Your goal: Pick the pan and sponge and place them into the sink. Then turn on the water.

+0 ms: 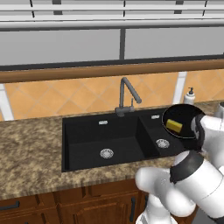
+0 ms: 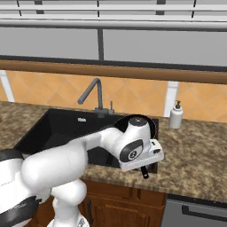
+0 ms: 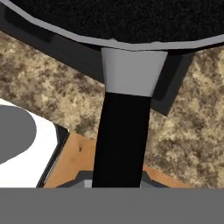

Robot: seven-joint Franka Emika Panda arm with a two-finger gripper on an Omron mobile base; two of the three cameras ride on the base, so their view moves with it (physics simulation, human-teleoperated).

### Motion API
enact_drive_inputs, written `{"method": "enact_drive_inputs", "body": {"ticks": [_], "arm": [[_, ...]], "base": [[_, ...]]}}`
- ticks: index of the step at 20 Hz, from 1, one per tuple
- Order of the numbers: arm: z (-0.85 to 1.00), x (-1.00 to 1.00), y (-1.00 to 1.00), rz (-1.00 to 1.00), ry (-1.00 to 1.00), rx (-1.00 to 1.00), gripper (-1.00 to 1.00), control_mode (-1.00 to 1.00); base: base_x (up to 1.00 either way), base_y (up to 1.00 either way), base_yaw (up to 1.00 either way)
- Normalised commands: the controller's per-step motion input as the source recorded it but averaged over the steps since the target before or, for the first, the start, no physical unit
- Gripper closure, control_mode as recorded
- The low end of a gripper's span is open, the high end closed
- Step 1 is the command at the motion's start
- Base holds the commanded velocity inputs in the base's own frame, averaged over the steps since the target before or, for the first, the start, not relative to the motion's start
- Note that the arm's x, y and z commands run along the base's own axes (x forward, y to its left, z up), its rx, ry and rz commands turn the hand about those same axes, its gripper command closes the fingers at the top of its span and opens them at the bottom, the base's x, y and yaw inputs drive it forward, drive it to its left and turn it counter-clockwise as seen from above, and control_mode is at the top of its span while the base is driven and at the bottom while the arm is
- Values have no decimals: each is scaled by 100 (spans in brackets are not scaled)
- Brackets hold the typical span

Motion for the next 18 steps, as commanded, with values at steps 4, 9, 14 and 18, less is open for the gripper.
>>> {"method": "enact_drive_inputs", "body": {"ticks": [4, 9, 14, 18], "arm": [[0, -2, 48, 9, 2, -5, 100, -100], [26, 8, 25, 11, 13, 0, 100, -100], [14, 3, 21, 12, 25, 0, 100, -100], [14, 0, 29, 12, 23, 0, 100, -100]], "base": [[0, 0, 0], [0, 0, 0], [0, 0, 0], [0, 0, 0]]}}
